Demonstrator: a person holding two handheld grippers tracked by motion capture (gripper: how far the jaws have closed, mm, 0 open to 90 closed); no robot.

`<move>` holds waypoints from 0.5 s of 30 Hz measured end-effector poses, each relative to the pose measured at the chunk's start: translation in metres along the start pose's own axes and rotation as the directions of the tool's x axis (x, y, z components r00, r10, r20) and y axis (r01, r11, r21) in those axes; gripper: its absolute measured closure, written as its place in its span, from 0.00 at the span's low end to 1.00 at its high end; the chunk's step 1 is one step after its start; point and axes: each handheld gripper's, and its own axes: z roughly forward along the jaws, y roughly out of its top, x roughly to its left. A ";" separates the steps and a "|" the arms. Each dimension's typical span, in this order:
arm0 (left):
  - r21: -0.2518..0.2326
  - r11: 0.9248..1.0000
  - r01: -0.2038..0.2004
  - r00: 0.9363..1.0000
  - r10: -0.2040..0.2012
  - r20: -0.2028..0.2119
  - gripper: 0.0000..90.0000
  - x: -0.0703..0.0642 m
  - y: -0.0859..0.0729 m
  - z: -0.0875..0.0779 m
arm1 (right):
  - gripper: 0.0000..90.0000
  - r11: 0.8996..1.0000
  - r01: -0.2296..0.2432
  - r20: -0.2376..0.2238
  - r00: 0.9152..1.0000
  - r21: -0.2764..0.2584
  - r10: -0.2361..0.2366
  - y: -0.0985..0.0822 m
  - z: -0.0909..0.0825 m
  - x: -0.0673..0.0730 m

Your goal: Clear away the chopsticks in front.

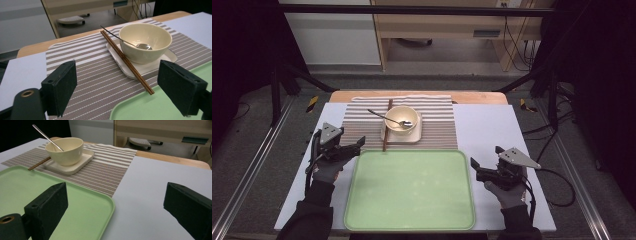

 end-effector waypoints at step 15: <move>0.083 0.996 -0.031 1.000 0.031 0.005 0.19 -0.010 0.011 0.046 | 0.07 1.000 -0.009 0.000 1.000 0.004 0.009 -0.001 0.002 -0.001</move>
